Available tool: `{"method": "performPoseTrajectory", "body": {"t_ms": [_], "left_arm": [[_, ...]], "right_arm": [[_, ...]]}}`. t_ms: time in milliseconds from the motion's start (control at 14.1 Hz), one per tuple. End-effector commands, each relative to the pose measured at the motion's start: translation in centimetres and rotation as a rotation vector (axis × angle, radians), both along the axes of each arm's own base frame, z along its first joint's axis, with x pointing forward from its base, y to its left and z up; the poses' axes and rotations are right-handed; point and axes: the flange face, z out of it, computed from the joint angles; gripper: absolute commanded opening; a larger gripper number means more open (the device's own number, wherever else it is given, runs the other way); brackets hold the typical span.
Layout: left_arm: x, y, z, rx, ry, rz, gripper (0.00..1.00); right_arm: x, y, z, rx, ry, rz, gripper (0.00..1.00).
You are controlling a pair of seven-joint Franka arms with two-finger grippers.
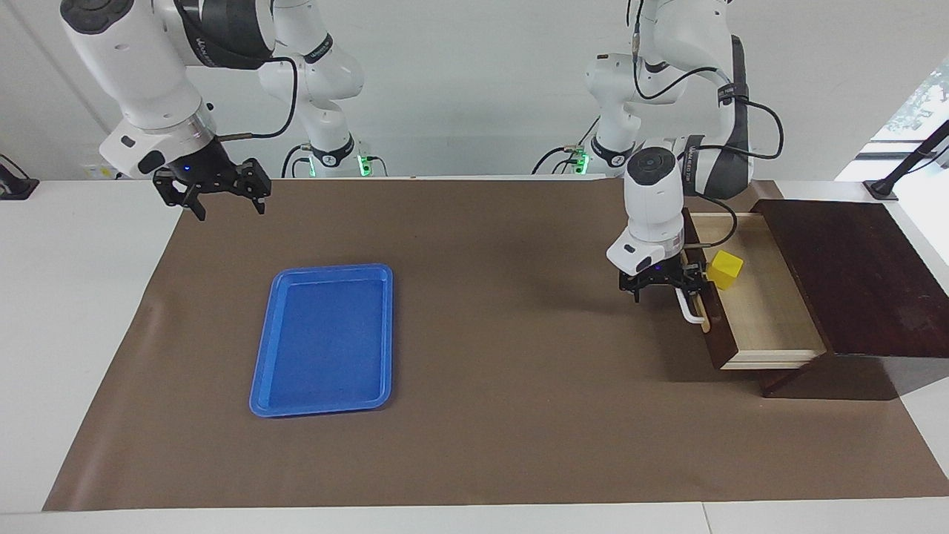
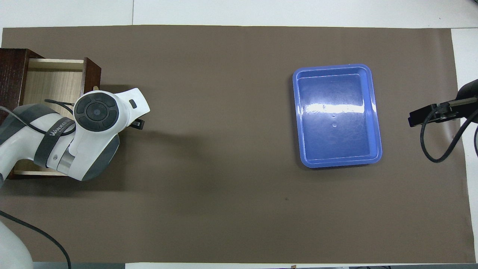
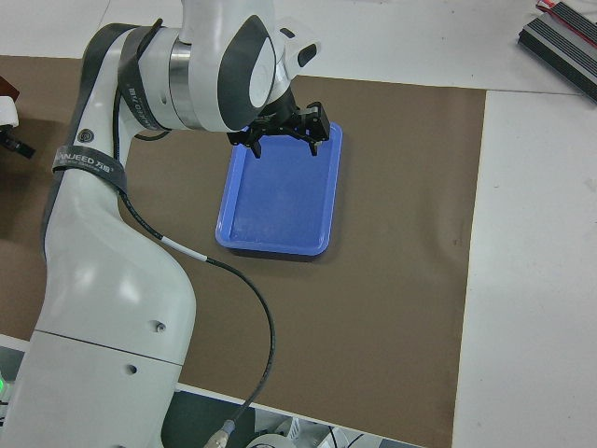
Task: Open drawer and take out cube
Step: 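Pull the drawer open toward the table center with the left gripper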
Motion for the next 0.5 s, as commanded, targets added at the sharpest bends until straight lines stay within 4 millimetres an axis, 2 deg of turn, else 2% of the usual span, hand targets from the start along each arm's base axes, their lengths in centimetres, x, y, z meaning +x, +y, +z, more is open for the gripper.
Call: {"method": "performPoseTrajectory", "body": {"t_ms": [0,71,142,285,356,427], "left_arm": [[2.0,-0.3,3.4,0.003,0.001,0.050,1.00],[2.9,-0.3,4.8,-0.004,0.015,0.089,1.00],[3.7,-0.6,6.9,-0.042,0.023,0.136,1.00],[4.5,0.5,11.6,-0.097,0.040,0.223,1.00],[4.9,3.4,13.5,-0.126,0.045,0.293,1.00],[5.0,7.2,14.7,-0.181,0.051,0.378,1.00]], "right_arm": [[-0.8,0.0,0.1,-0.007,-0.009,-0.001,1.00],[-0.7,0.0,0.1,-0.007,-0.010,-0.002,1.00],[-0.9,0.2,-0.3,-0.007,-0.003,-0.005,1.00],[-1.4,0.3,-0.6,-0.007,0.003,-0.005,1.00],[-1.3,0.3,-0.6,-0.007,-0.006,-0.005,1.00],[-1.3,0.2,-0.6,-0.007,-0.010,-0.003,1.00]]}}
